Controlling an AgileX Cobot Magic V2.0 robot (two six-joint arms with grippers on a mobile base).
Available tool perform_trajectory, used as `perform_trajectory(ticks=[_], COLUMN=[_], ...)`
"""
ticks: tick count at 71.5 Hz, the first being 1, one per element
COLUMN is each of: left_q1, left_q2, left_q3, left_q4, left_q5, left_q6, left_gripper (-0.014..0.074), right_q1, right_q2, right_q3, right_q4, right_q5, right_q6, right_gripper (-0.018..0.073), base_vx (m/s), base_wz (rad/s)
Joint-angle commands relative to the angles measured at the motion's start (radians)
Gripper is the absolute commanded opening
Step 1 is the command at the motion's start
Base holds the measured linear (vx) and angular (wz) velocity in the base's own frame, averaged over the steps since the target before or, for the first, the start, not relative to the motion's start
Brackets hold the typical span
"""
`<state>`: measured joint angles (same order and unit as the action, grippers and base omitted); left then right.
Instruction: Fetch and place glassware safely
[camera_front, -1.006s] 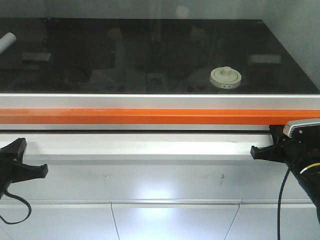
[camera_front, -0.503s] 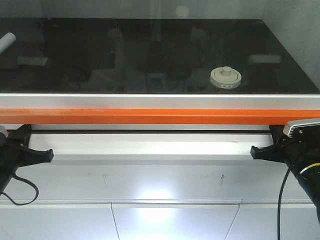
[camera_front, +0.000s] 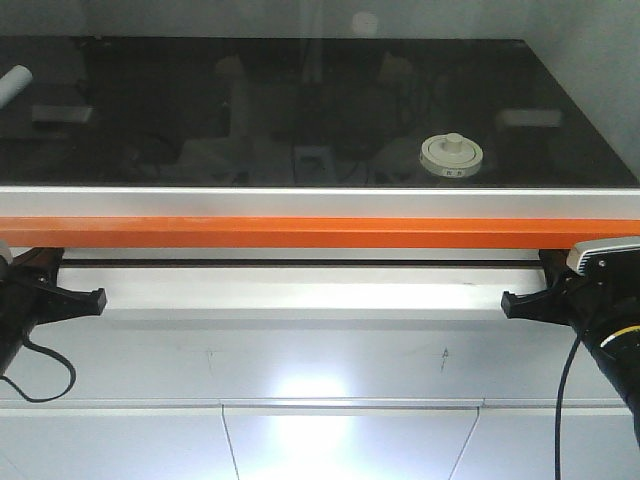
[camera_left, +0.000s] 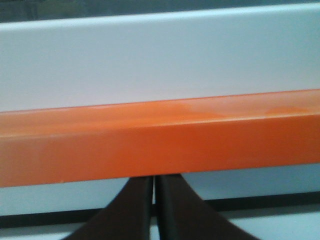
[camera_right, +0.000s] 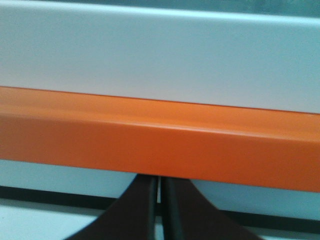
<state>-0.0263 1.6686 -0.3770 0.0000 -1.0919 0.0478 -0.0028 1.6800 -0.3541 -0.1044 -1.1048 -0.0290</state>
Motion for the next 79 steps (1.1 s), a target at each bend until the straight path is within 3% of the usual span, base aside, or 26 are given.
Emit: perform_trajectory(ticks=[1,79], left_q1=[0.000,0.000], left_q2=[-0.052,-0.208], left_q3=[-0.028,-0.028], left_q4=[0.000,0.000], left_q5=[-0.220,-0.117], left_q6=[-0.002,-0.009], left_gripper=[-0.0007,-0.0007], right_q1=[-0.002,-0.002], right_q2=[-0.040,-0.146], right_q3=[-0.038,-0.061], right_q4=[-0.005,-0.036], right_q5=[-0.213,-0.196], right_q6=[-0.004,0.015], right_gripper=[-0.0001,-0.0001], base_vx=[0.00,0.00], base_wz=[0.00,0.00])
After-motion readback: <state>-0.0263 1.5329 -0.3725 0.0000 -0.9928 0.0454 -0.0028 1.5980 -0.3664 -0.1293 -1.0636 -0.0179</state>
